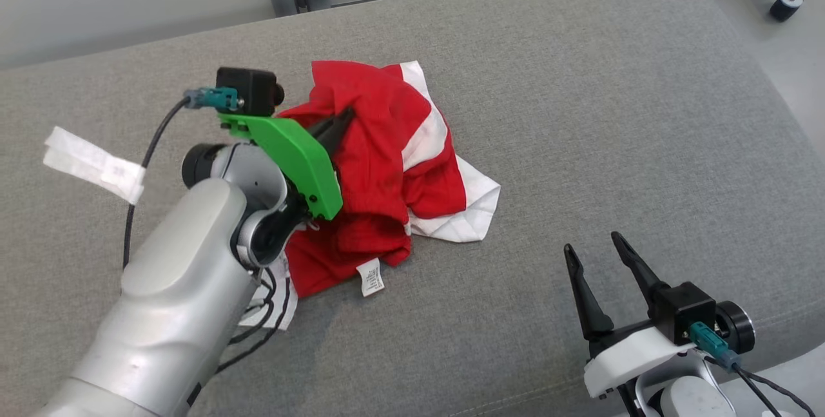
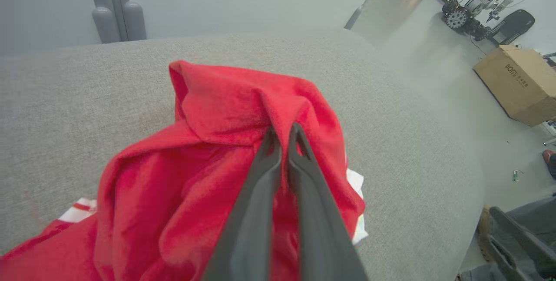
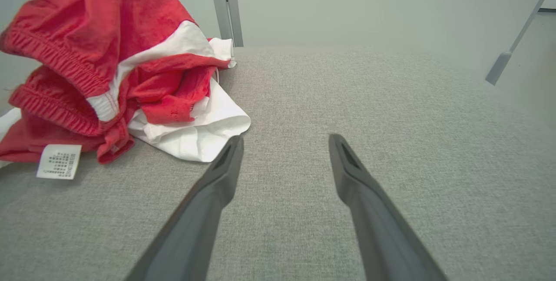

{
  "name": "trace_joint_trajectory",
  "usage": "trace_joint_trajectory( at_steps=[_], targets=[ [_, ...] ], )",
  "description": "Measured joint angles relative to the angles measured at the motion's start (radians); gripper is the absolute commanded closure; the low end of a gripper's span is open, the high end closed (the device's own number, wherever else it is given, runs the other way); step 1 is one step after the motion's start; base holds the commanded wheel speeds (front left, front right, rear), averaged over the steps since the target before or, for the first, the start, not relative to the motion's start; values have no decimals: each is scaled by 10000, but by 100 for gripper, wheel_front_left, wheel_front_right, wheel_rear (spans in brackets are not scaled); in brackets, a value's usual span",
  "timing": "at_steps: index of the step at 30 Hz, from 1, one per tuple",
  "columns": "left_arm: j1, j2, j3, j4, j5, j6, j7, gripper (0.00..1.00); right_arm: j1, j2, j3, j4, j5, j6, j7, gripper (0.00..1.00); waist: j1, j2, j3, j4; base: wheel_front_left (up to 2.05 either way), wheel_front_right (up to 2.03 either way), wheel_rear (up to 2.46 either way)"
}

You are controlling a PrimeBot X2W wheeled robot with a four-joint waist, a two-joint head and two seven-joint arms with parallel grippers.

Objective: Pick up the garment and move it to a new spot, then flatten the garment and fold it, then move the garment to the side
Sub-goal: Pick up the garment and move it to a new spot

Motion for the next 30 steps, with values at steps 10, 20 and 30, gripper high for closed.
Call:
trace_joint_trajectory(
  at_steps=[10,20,30],
  targets=[
    [-1019,970,1394,-3588,-742,167,50,100,272,33,-263,25,0,0,2,0,0,0,-144,592,0,0,0],
    [-1802,2224,2125,-5730,-1572,890,1827,100,55,54,-249,38,23,0,2,0,0,0,-114,1118,0,0,0],
    [-2320,2276,2075,-6420,-1871,1206,2667,100,46,169,-155,111,105,0,2,0,0,0,-89,1040,0,0,0]
  ],
)
